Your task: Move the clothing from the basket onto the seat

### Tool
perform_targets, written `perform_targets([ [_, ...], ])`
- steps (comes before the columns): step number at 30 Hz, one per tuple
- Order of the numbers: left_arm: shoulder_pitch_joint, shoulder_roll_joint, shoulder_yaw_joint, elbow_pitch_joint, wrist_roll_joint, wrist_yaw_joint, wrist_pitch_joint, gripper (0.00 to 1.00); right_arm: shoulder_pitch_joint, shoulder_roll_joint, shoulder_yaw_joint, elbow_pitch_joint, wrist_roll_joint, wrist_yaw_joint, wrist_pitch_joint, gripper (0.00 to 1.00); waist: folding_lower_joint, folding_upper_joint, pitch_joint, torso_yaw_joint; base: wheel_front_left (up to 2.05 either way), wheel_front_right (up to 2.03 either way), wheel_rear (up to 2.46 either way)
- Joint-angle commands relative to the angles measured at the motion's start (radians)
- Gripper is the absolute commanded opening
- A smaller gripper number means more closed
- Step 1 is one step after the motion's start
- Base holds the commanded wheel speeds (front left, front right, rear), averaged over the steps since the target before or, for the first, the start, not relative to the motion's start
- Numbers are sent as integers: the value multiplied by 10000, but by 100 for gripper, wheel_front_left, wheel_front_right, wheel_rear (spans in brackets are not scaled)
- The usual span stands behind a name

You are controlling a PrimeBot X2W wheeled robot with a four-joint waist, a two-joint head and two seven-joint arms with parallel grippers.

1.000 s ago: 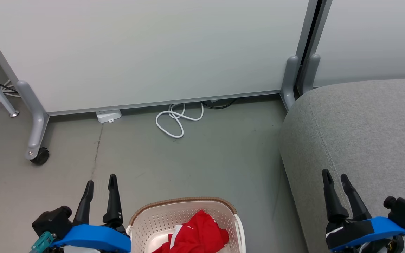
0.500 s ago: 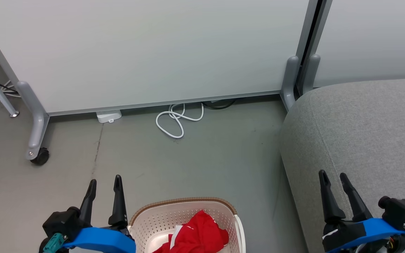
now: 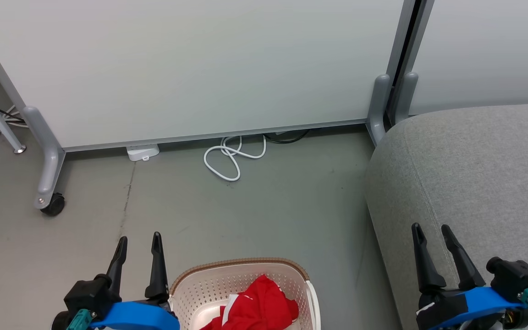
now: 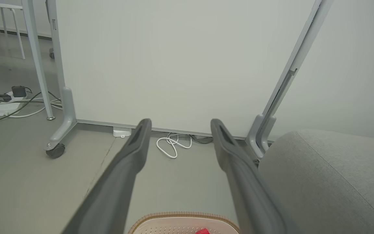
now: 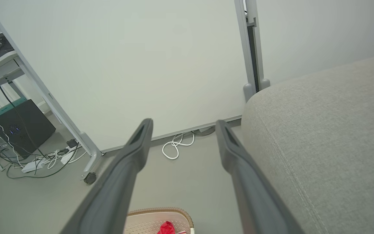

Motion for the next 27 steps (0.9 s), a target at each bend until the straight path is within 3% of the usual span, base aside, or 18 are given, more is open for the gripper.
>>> perform_targets([
  [1, 9, 17, -14, -6, 247, -8, -103, 100, 51, -71, 33, -10, -211, 19, -97, 100, 0, -1, -2, -2, 0, 0, 0],
  [27, 170, -25, -152, 70, 2021, -54, -574, 100, 186, -81, 233, -101, -1946, 23, -438, 100, 0, -1, -27, 5, 0, 0, 0],
])
